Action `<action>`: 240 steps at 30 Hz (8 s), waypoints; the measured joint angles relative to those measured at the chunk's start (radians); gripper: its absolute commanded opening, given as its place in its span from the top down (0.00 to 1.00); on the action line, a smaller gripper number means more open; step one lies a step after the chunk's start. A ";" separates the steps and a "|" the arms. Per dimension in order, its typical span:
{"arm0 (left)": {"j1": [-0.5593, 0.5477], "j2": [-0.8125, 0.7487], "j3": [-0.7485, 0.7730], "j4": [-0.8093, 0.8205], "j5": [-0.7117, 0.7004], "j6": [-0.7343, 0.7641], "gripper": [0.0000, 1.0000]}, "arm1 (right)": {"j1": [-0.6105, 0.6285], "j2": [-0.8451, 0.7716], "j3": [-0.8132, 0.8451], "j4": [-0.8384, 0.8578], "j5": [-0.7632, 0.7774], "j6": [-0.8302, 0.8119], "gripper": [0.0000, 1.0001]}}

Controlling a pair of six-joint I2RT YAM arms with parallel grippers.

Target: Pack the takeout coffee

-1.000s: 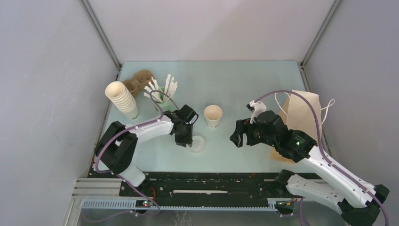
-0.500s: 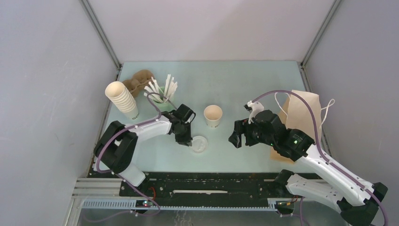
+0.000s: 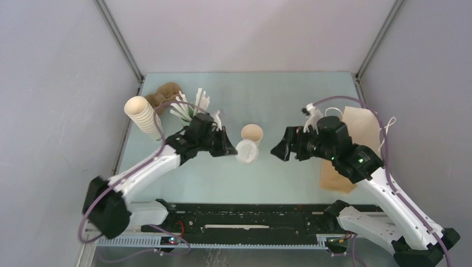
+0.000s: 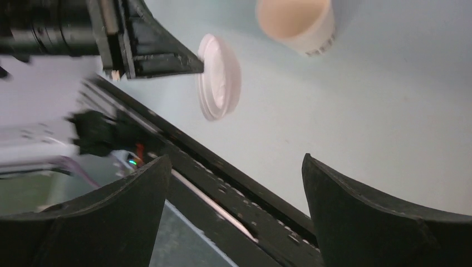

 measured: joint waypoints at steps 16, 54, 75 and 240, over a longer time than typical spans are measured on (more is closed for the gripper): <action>0.014 -0.318 0.052 0.872 0.103 -0.012 1.00 | -0.103 0.127 0.450 0.347 -0.430 0.386 0.00; 0.019 -0.188 0.268 0.835 0.280 0.241 1.00 | -0.146 0.232 0.447 0.529 -0.531 0.661 0.02; 0.019 -0.198 0.268 0.826 0.280 0.249 1.00 | -0.136 0.246 0.414 0.515 -0.523 0.677 0.07; 0.035 -0.220 0.345 -0.056 -0.179 0.329 0.10 | -0.114 0.621 0.277 0.252 -0.087 -0.159 0.08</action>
